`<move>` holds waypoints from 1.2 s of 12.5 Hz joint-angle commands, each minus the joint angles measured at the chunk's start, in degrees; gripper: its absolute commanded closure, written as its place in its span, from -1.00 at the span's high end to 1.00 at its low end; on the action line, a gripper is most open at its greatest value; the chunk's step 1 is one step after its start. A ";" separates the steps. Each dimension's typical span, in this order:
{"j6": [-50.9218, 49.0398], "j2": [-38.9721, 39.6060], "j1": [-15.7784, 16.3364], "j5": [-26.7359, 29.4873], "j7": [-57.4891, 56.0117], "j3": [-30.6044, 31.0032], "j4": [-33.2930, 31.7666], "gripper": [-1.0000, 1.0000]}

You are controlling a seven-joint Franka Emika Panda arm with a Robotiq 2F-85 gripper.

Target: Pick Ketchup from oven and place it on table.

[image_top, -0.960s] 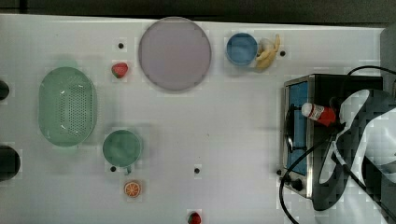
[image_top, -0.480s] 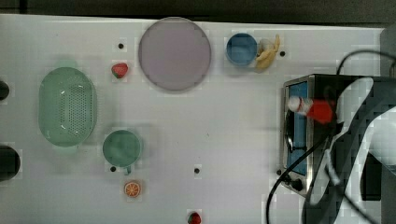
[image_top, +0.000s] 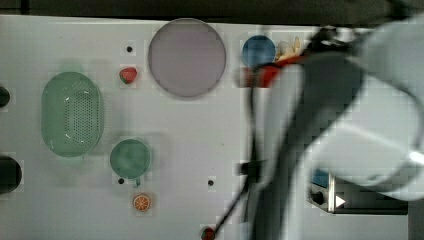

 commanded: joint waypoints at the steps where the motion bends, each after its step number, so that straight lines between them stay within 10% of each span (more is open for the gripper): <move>1: -4.03 1.35 2.67 -1.15 -0.39 3.38 -1.33 0.27; 15: 17.26 2.97 7.31 -6.33 0.21 8.84 -30.38 0.27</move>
